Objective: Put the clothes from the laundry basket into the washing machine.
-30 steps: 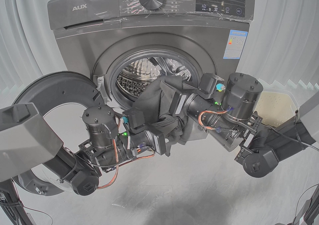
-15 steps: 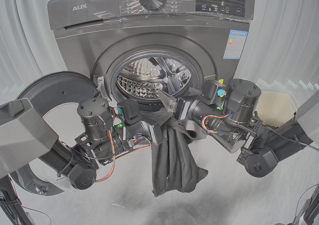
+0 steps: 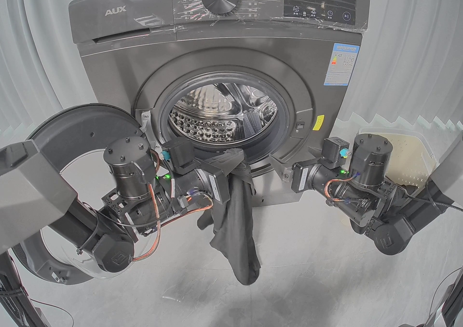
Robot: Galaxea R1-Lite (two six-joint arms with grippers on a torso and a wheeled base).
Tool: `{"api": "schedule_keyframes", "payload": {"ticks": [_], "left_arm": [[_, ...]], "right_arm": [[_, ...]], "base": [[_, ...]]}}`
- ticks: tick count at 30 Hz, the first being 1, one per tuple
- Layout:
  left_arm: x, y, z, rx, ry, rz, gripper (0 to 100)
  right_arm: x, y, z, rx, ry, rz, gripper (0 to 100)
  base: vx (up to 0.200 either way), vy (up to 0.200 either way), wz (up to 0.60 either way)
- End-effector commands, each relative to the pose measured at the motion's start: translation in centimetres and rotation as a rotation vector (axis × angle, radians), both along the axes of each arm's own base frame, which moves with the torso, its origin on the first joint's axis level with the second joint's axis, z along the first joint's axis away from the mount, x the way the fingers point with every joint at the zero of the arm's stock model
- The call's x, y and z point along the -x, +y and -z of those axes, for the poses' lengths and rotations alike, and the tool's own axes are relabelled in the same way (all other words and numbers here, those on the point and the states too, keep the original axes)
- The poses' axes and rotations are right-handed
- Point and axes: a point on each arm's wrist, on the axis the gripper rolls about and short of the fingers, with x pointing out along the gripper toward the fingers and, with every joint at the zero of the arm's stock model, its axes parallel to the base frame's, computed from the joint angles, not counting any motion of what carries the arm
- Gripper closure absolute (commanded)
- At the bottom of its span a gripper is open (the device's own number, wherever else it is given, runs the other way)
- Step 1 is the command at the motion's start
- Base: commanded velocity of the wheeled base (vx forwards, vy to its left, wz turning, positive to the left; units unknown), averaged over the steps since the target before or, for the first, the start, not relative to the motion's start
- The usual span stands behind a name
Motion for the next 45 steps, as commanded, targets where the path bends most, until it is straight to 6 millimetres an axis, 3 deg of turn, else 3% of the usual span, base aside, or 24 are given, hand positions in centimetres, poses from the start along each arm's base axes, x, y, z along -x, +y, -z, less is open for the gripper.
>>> {"api": "schedule_keyframes", "payload": {"ticks": [1, 6, 12, 24, 36, 45], "left_arm": [[0.3, 0.2, -0.8, 0.009, -0.017, -0.001, 100], [0.8, 0.5, -1.7, 0.022, -0.034, 0.000, 100], [2.0, 1.2, -3.2, 0.034, -0.054, 0.005, 100], [2.3, 1.5, -3.5, 0.038, -0.058, 0.005, 100], [2.3, 1.5, -3.4, 0.037, -0.056, 0.005, 100], [2.4, 1.5, -3.4, 0.038, -0.058, 0.006, 100]], "right_arm": [[-0.1, -0.8, 0.8, 0.022, 0.018, 0.016, 0], [-0.4, -0.9, 2.0, 0.043, 0.049, 0.034, 0], [-0.7, -1.8, 5.3, 0.093, 0.150, 0.038, 0], [0.0, -3.2, 9.7, 0.093, 0.233, -0.170, 0], [0.9, -3.5, 10.8, 0.076, 0.242, -0.269, 0], [-0.4, -3.2, 13.0, 0.104, 0.267, -0.258, 0]], "base": [[0.000, 0.000, 0.00], [0.000, 0.000, 0.00], [0.000, 0.000, 0.00], [0.000, 0.000, 0.00], [0.000, 0.000, 0.00], [0.000, 0.000, 0.00]]}}
